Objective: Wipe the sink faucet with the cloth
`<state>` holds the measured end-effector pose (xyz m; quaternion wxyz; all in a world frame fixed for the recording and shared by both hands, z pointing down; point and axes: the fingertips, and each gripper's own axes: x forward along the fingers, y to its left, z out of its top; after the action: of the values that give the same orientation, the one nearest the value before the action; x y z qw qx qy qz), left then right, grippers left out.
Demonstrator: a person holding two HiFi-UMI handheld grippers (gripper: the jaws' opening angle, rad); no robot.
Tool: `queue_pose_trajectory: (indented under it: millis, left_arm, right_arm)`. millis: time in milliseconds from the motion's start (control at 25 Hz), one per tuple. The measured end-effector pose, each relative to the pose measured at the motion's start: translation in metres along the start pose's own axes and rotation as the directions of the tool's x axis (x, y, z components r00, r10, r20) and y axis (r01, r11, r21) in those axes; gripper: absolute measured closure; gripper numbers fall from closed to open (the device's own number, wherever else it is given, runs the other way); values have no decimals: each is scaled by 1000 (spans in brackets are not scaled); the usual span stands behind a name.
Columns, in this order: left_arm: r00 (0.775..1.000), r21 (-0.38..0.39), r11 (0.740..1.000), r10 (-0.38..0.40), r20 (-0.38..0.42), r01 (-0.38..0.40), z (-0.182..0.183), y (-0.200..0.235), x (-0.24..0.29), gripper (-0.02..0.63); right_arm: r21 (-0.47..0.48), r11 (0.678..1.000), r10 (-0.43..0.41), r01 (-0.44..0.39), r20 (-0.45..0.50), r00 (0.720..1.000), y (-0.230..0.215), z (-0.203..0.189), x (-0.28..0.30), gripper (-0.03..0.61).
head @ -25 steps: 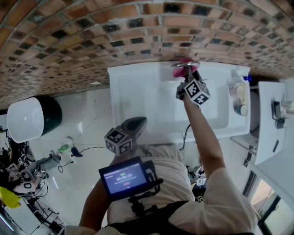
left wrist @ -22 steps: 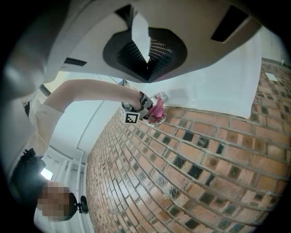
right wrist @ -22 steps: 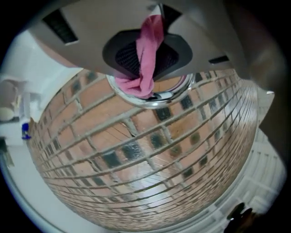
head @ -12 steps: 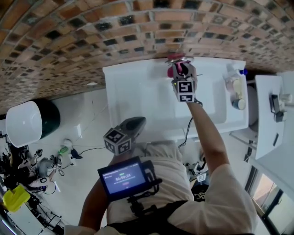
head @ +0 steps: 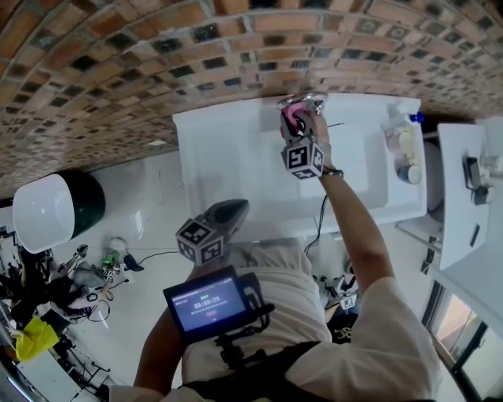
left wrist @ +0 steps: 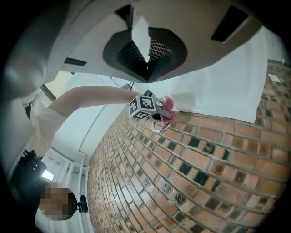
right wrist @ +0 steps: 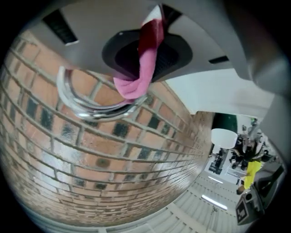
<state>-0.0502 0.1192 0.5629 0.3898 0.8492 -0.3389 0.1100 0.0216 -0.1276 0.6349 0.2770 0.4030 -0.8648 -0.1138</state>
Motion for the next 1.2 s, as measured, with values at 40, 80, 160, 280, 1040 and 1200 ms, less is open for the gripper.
queue_pose_trajectory:
  millis: [40,80,160,280,1040,1200]
  left_arm:
    - [1000,2,1000,-1,-4,1,0,-1,1,612]
    - [1000,3,1000,-2,-8,2,0,-2,3,612]
    - [1000,4,1000,-4,-12,4,2,-4,8,612]
    - [1000,8,1000,-12,-9,12,6,-9,14,612]
    - [1000,-27,1000,1,-2,-1,13,2,24,612]
    - [1000,-43,999,23,8,-23,13,11,18,612]
  right_arm:
    - [-58,996,70,-71,-8,997,20,0,0,512]
    - [-125,981,148,-149,-12,989,42,3,-3,512]
    - [-181,950,260,-255,3,966,75,15,-12,512]
    - [-86,960,273,-266,80,959,61,35,-39,512]
    - [-359,777,306,-518,-503,808,-123,-116,-1,512]
    - [-404,699,329,-590,-550,767,-110,-136,9,512]
